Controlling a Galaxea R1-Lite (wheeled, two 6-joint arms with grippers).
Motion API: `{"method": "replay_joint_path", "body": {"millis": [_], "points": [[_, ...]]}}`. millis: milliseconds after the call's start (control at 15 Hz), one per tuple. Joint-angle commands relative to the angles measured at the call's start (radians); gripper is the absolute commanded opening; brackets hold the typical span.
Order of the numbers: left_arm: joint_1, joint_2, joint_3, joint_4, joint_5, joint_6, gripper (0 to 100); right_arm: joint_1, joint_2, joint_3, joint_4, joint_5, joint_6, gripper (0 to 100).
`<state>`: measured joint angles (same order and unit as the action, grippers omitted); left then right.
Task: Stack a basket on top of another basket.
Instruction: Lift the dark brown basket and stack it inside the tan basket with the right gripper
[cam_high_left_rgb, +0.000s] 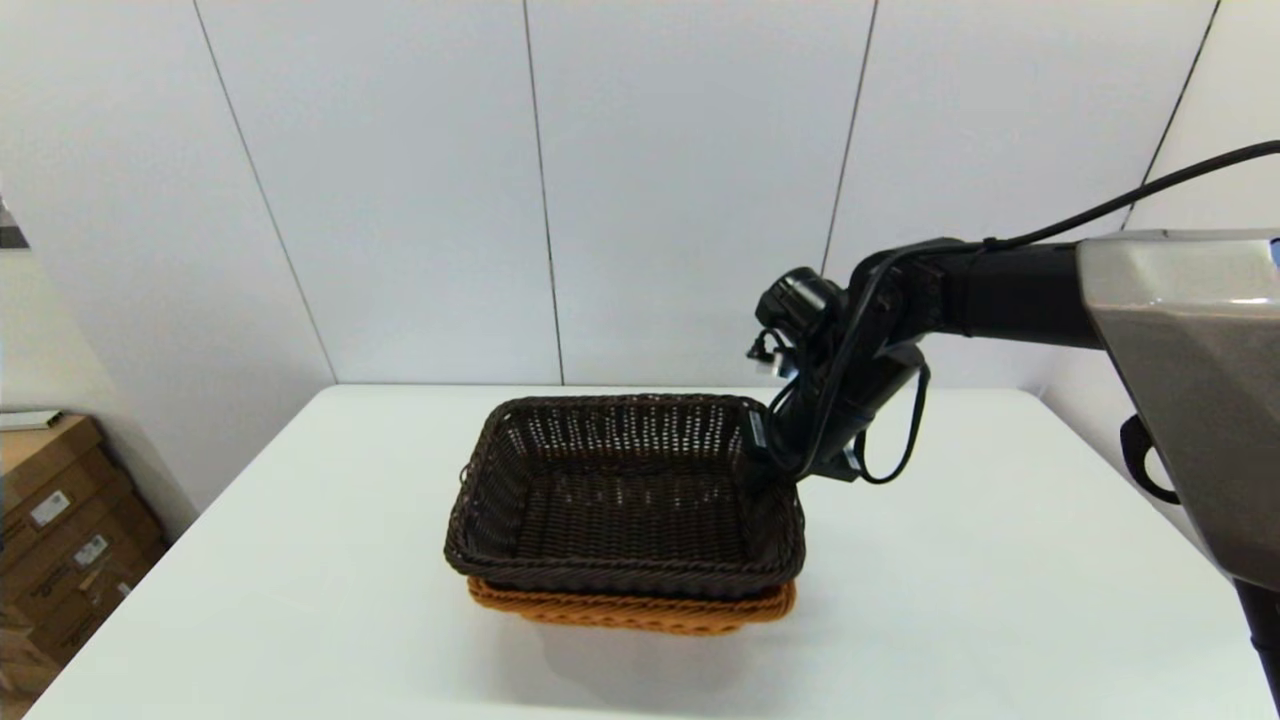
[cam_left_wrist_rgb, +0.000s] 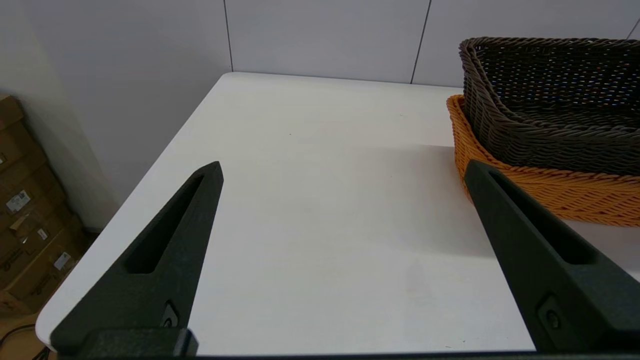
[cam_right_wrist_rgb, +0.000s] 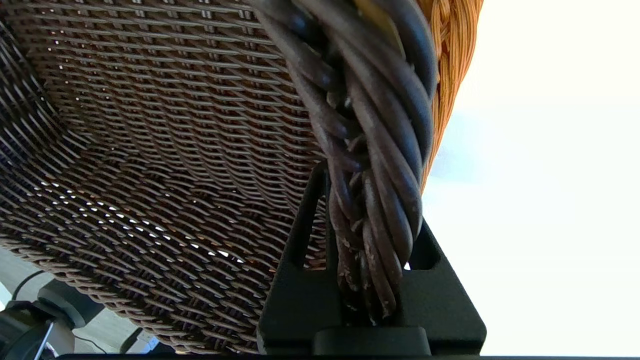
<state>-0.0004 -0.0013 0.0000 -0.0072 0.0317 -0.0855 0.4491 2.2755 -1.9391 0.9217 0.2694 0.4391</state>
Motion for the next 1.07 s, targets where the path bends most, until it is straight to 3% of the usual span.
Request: {"method": "replay_joint_path", "body": {"millis": [67, 200, 267, 533, 733, 1067], "points": [[0.0, 0.0, 0.0, 0.0, 0.001, 0.0, 100, 0.0, 0.002, 0.0, 0.002, 0.001, -0.002, 0], [0.0, 0.0, 0.0, 0.0, 0.001, 0.0, 100, 0.002, 0.009, 0.0, 0.005, -0.001, -0.008, 0], [0.0, 0.0, 0.0, 0.0, 0.001, 0.0, 100, 0.002, 0.007, 0.0, 0.005, -0.002, -0.028, 100], [0.0, 0.0, 0.0, 0.0, 0.001, -0.002, 100, -0.003, -0.007, -0.003, -0.001, -0.01, -0.027, 100], [0.0, 0.0, 0.0, 0.0, 0.001, -0.002, 100, -0.026, -0.044, -0.003, -0.017, -0.058, -0.036, 100], [0.0, 0.0, 0.0, 0.0, 0.001, 0.0, 100, -0.058, -0.1, -0.003, -0.014, -0.061, -0.062, 100]]}}
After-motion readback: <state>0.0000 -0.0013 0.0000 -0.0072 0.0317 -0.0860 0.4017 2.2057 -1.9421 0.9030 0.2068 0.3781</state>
